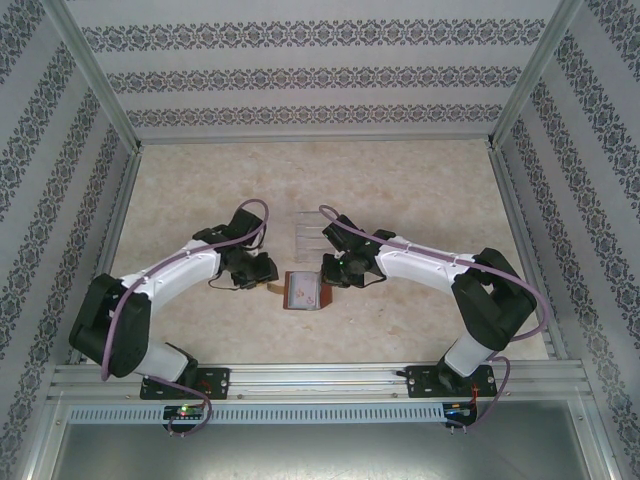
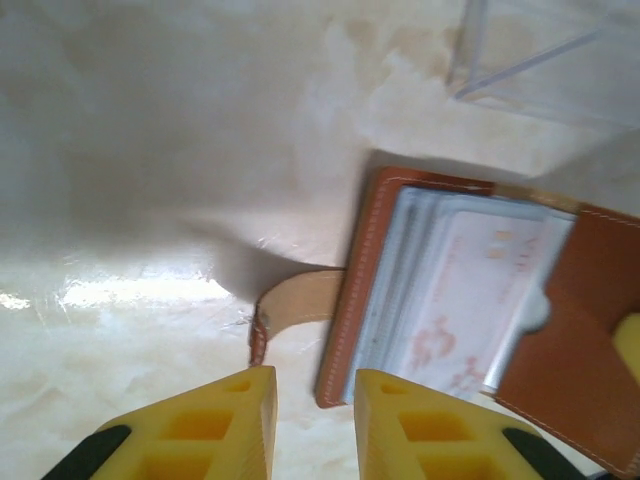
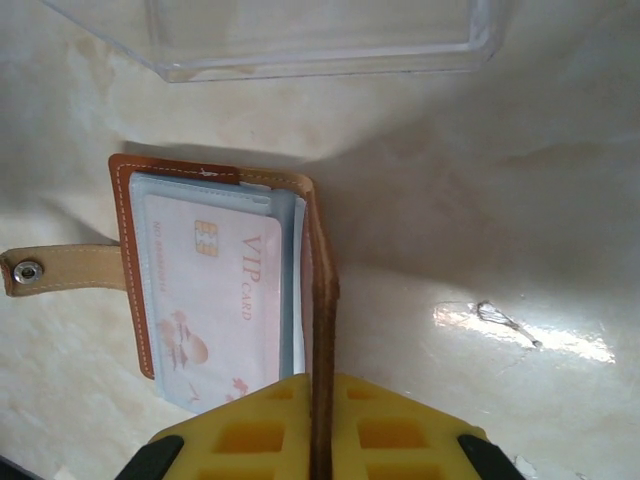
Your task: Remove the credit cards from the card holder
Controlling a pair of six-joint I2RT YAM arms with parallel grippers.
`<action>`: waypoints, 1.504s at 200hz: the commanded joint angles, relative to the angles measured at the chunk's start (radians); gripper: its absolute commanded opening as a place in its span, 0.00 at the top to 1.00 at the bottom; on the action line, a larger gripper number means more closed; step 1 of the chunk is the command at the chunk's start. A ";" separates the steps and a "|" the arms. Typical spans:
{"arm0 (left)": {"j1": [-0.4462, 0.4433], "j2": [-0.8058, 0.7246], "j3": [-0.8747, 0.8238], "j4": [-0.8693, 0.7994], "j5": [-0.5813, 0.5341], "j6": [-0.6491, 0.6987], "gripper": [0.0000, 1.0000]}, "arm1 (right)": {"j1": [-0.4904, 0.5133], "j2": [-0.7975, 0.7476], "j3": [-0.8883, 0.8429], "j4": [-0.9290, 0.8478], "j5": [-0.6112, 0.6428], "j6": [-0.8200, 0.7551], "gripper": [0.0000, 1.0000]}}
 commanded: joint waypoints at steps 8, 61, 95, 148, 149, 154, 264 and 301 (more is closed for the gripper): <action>-0.006 -0.020 0.055 -0.080 -0.013 0.018 0.76 | 0.000 -0.037 -0.015 0.026 -0.001 0.023 0.90; -0.045 0.077 -0.003 0.109 0.105 -0.056 0.92 | -0.002 -0.019 -0.006 0.031 -0.029 0.006 0.90; -0.054 0.139 -0.023 0.200 0.132 -0.082 0.95 | -0.002 -0.007 0.002 0.025 -0.047 -0.002 0.89; -0.054 0.216 -0.039 0.243 0.141 -0.079 0.97 | -0.002 0.004 0.005 0.010 -0.048 -0.012 0.88; -0.054 0.218 -0.039 0.243 0.141 -0.078 0.97 | -0.002 0.005 0.005 0.009 -0.048 -0.011 0.88; -0.054 0.220 -0.042 0.245 0.139 -0.079 0.97 | -0.002 0.005 0.004 0.005 -0.044 -0.012 0.88; -0.054 0.236 -0.085 0.245 0.126 -0.075 1.00 | 0.026 0.088 0.114 -0.337 0.314 -0.137 0.32; -0.054 0.235 -0.085 0.243 0.127 -0.075 1.00 | 0.074 0.175 0.191 -0.464 0.464 -0.164 0.19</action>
